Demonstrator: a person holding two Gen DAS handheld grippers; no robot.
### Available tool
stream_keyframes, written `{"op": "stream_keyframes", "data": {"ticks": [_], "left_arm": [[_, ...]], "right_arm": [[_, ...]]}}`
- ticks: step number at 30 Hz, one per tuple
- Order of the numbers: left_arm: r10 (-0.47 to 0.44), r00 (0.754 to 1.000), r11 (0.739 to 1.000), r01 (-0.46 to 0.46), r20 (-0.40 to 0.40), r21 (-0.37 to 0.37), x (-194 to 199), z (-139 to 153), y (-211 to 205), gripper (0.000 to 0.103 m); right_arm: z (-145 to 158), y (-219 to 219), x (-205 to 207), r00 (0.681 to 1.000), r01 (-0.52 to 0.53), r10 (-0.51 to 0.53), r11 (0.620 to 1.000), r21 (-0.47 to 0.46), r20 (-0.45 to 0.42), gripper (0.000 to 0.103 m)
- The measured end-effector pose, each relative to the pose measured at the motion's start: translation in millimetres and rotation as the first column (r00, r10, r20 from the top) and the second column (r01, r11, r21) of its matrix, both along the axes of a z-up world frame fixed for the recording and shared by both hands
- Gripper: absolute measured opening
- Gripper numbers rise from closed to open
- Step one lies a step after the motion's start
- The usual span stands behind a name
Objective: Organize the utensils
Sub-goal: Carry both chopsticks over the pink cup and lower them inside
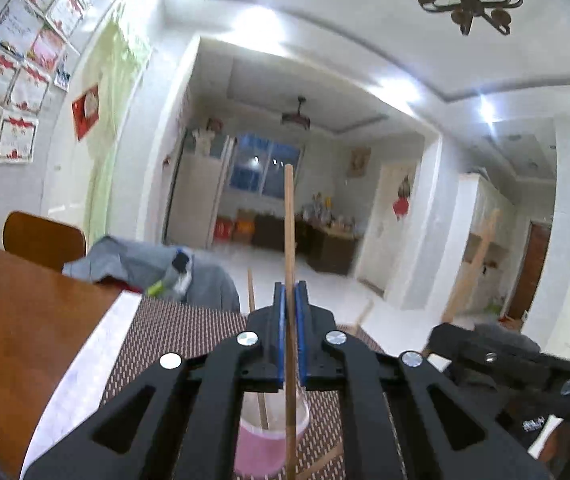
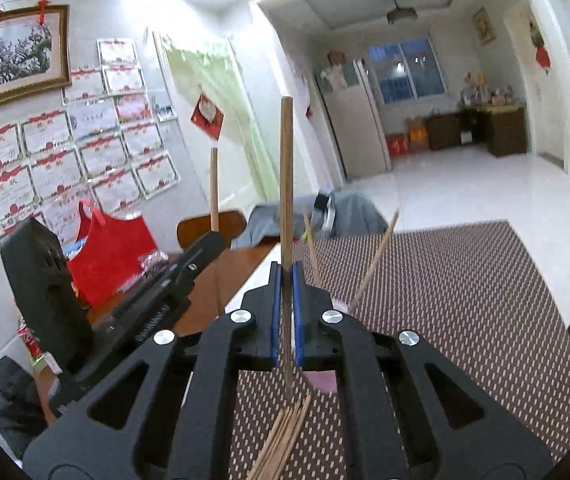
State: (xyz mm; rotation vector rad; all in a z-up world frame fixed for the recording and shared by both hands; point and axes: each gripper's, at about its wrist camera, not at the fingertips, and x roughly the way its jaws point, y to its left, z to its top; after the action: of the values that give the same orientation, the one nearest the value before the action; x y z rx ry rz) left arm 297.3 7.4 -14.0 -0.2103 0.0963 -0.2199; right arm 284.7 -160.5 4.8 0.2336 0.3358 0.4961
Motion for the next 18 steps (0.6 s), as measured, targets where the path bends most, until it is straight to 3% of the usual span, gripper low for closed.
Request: {"op": "stream_keyframes", "data": {"ticks": [5, 11, 18], "left_arm": [[0.039, 0.995, 0.999, -0.04, 0.09, 0.006, 17.2, 4.4, -5.3, 0.005], [0.078, 0.988, 0.997, -0.077, 0.132, -0.016, 42.4, -3.9, -6.6, 0.005], [0.112, 0.985, 0.994, -0.112, 0.134, -0.003, 66.0, -16.7, -11.6, 0.005]], "right_arm": [[11.7, 0.6, 10.9, 0.998, 0.03, -0.03, 1.0, 0.008, 0.06, 0.006], [18.1, -0.6, 24.6, 0.99, 0.084, -0.087, 0.996, 0.031, 0.108, 0.006], [0.2, -2.6, 46.0, 0.993, 0.095, -0.098, 0.995, 0.043, 0.066, 0.006]]}}
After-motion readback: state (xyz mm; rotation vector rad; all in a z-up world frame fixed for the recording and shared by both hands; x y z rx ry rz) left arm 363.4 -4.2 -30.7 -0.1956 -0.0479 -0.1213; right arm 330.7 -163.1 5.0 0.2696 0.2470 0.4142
